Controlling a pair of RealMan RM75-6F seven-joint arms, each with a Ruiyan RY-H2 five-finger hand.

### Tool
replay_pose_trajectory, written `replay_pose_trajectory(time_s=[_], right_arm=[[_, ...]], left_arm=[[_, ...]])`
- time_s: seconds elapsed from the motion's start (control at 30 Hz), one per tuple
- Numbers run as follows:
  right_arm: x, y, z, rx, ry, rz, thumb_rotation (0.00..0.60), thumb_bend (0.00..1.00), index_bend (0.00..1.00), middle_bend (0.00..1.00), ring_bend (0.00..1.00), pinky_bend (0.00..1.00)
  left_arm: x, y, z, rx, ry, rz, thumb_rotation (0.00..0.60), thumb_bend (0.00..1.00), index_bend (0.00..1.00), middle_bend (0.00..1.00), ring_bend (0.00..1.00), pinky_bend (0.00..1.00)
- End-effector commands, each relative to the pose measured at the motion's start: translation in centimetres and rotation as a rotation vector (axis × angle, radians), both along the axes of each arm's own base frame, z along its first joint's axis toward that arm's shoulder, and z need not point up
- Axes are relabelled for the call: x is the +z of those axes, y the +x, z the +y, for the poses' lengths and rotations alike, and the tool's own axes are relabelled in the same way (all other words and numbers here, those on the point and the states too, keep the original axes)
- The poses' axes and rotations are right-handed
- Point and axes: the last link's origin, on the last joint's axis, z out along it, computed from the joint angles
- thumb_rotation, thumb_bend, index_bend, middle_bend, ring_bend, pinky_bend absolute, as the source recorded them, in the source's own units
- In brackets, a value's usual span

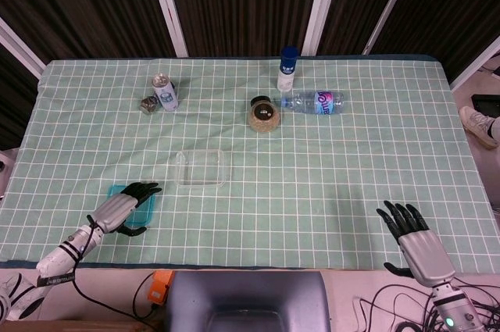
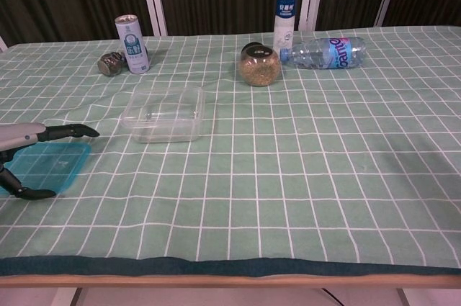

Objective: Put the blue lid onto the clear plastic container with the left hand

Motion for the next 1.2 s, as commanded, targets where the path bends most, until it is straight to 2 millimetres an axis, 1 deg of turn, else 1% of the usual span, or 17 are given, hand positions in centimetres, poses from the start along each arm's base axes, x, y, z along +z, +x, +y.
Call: replay_pose_trajectory(time_s=[0.03, 0.43, 0.93, 1.2], right_arm=[[0.0, 0.0, 0.0, 0.0, -0.002, -0.001, 0.6, 0.22, 0.0, 0.0, 0.0, 0.0], [0.1, -0.1, 0.0, -0.003, -0.006, 0.001, 0.6, 0.22, 0.0, 0.0, 0.0, 0.0], [0.0, -0.1, 0.0, -0.006, -0.009, 0.008, 0.6, 0.22, 0.0, 0.0, 0.0, 0.0], [0.0, -0.1, 0.0, -0.009, -0.015, 0.009, 0.6, 0.22, 0.0, 0.0, 0.0, 0.0]], left_arm=[[0.1, 0.1, 0.2, 0.017, -0.021, 0.001, 0.6, 0.24, 0.0, 0.0, 0.0, 0.0], [-0.1, -0.4, 0.7, 0.056, -0.068, 0.006, 0.6, 0.24, 0.0, 0.0, 0.0, 0.0], [0.5, -0.4, 2.0, 0.065, -0.076, 0.028, 0.6, 0.24, 0.0, 0.0, 0.0, 0.0], [0.6, -0.8, 2.0, 0.076, -0.09, 0.051, 0.6, 0.24, 0.0, 0.0, 0.0, 0.0]])
